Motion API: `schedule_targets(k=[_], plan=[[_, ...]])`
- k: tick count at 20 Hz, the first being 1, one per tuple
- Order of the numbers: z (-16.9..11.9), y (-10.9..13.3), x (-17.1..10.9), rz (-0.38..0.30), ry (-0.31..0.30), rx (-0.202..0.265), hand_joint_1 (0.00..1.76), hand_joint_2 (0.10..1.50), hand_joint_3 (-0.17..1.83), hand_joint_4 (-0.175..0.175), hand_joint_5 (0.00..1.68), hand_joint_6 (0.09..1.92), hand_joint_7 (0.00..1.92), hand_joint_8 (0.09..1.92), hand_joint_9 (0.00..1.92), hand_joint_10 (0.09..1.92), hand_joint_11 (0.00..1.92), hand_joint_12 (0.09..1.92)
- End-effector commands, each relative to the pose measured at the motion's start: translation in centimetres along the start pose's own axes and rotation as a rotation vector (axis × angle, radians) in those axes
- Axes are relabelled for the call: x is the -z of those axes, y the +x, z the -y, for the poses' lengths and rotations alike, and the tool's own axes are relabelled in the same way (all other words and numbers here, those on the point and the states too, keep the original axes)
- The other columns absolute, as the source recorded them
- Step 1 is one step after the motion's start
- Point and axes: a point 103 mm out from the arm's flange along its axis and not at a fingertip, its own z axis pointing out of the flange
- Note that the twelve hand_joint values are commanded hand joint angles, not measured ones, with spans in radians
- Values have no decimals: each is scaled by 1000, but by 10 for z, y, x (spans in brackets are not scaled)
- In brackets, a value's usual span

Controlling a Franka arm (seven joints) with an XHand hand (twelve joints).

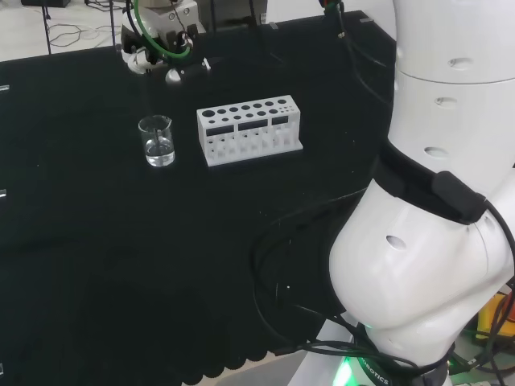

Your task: Put the glass rod back on the white test tube rack.

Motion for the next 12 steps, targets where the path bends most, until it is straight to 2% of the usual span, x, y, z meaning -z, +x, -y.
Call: schedule_targets(k=[1,12], plan=[[4,-4,2,12,0,-22,1312,1111,-175,-175,1132,551,1227,914,1632,945,1691,809],[13,-3,27,19,-9,-21,1312,1111,-175,-175,1132,552,1228,913,1632,946,1691,809]])
